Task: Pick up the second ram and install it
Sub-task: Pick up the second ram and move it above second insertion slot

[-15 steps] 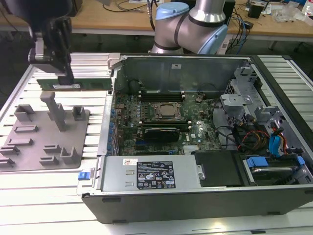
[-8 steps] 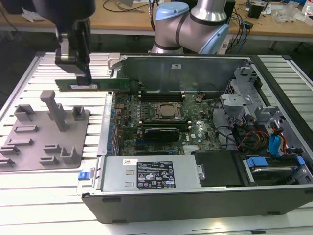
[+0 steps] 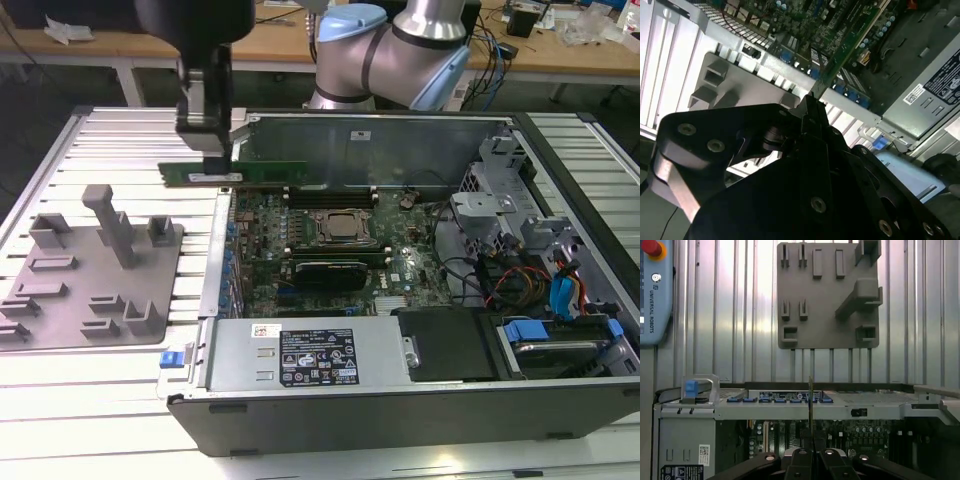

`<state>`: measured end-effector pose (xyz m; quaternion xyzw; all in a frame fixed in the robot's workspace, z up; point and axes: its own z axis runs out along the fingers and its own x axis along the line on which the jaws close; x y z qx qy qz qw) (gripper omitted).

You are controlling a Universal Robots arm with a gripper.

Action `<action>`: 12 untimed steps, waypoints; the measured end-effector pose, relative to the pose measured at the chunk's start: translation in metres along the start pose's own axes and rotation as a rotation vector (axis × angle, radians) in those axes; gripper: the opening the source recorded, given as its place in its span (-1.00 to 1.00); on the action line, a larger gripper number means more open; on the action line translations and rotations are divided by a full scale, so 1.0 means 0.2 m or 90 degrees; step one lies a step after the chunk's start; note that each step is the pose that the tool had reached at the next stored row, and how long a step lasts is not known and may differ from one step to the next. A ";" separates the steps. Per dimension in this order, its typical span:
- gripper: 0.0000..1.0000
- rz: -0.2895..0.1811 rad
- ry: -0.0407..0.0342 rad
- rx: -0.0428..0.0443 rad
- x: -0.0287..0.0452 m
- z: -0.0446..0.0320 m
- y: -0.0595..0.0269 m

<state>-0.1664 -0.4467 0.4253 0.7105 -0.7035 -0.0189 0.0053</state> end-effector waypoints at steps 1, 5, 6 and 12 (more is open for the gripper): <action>-0.82 0.000 0.0000 0.0000 0.000 0.000 -0.025; -0.82 0.000 0.0000 0.0000 0.001 -0.002 -0.132; -0.82 0.000 0.0000 0.0000 0.002 -0.003 -0.181; -0.82 0.000 0.0000 0.0000 0.003 -0.005 -0.326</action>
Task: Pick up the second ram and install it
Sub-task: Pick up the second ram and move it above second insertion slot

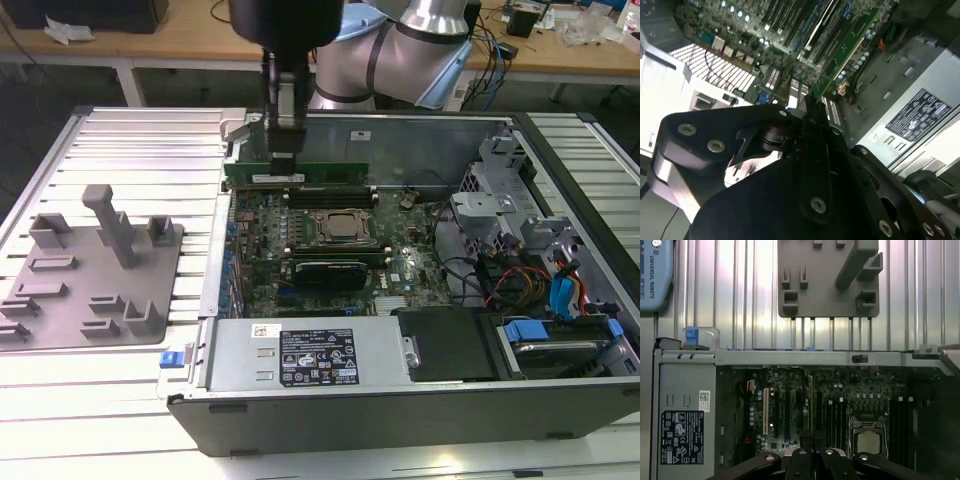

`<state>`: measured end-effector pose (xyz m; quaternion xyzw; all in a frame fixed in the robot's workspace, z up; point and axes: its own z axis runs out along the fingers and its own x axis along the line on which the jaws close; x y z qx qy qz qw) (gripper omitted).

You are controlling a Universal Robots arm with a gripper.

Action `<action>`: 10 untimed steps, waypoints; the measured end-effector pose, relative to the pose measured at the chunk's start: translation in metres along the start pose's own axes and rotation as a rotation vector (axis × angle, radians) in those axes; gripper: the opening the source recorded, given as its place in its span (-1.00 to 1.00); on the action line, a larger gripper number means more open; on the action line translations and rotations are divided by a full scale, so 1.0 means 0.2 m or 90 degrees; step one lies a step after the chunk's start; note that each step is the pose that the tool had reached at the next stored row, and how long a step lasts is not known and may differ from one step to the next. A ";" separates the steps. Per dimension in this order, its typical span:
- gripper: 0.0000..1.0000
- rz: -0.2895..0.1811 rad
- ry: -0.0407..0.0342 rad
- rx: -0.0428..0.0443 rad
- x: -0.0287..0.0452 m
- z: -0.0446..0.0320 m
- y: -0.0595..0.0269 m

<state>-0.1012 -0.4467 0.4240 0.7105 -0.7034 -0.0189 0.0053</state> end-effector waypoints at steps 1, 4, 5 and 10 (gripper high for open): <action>-0.82 0.000 0.0000 0.0000 0.000 0.000 -0.026; -0.82 0.000 0.0000 0.0000 0.001 -0.001 -0.107; -0.82 0.000 0.0000 0.0000 0.001 -0.002 -0.116; -0.82 0.000 -0.0001 0.0000 -0.045 0.008 -0.119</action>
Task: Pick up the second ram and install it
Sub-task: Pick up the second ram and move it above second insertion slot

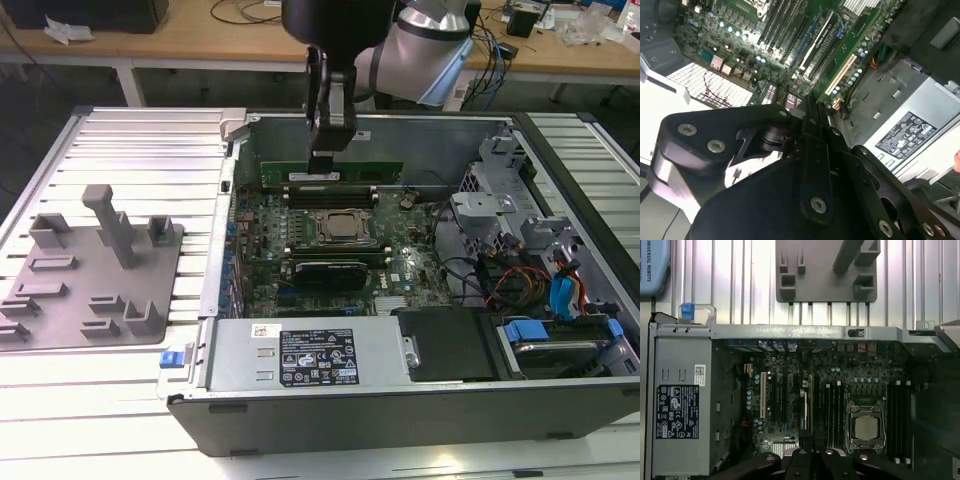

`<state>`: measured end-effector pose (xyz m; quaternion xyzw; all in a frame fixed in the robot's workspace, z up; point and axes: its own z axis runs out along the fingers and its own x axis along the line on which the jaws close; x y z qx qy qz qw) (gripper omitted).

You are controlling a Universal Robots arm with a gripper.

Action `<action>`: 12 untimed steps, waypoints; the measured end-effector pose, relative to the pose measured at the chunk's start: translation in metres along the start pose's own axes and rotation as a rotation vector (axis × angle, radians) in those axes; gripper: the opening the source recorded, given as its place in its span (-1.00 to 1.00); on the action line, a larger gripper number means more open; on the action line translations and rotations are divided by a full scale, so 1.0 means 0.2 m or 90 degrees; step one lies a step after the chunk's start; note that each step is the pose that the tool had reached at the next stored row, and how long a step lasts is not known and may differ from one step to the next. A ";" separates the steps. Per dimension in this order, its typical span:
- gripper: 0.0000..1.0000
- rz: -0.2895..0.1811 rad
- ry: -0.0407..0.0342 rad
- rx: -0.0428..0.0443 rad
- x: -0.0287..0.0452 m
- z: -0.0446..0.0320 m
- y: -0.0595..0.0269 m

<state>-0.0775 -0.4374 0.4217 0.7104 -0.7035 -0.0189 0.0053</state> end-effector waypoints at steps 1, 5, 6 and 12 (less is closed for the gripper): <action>-0.82 0.000 0.0005 -0.0005 -0.027 0.017 -0.003; -0.82 0.000 0.0030 -0.0041 -0.064 0.096 -0.018; -0.82 0.000 0.0034 -0.0051 -0.069 0.116 -0.023; -0.82 0.000 0.0060 -0.0102 -0.098 0.188 -0.046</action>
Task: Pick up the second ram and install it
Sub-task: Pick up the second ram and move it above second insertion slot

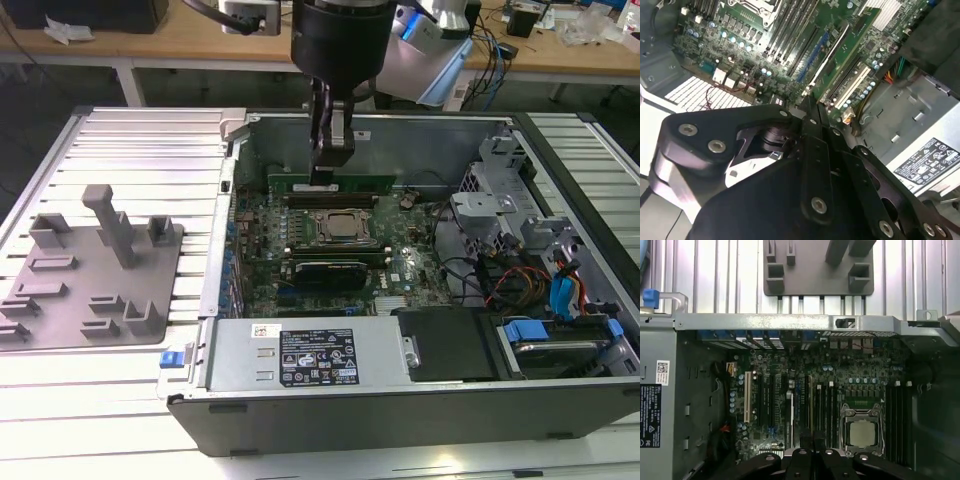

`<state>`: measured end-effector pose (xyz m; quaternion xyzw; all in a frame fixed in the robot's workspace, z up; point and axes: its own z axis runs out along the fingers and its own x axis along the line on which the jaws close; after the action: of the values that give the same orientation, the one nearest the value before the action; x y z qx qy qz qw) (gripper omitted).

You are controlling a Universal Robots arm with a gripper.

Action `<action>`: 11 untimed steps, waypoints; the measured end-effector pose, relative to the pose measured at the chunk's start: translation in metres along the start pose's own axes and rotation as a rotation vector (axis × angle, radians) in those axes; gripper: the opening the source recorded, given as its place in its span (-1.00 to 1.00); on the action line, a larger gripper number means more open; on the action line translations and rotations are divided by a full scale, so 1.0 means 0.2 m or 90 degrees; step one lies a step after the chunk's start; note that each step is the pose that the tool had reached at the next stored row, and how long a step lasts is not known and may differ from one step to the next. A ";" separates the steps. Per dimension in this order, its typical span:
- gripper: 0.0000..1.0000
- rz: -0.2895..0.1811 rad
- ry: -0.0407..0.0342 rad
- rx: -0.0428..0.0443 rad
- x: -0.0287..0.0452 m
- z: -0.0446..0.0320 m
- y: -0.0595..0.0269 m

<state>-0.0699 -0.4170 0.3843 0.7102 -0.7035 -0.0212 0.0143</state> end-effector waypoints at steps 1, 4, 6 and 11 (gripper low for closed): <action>-0.82 0.000 0.0007 -0.0008 -0.004 0.014 -0.004; -0.82 0.000 0.0014 -0.0014 -0.011 0.036 -0.009; -0.82 0.000 0.0019 -0.0018 -0.017 0.052 -0.013; -0.82 0.000 0.0019 -0.0019 -0.042 0.079 -0.016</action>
<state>-0.0676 -0.4084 0.3684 0.7102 -0.7035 -0.0212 0.0164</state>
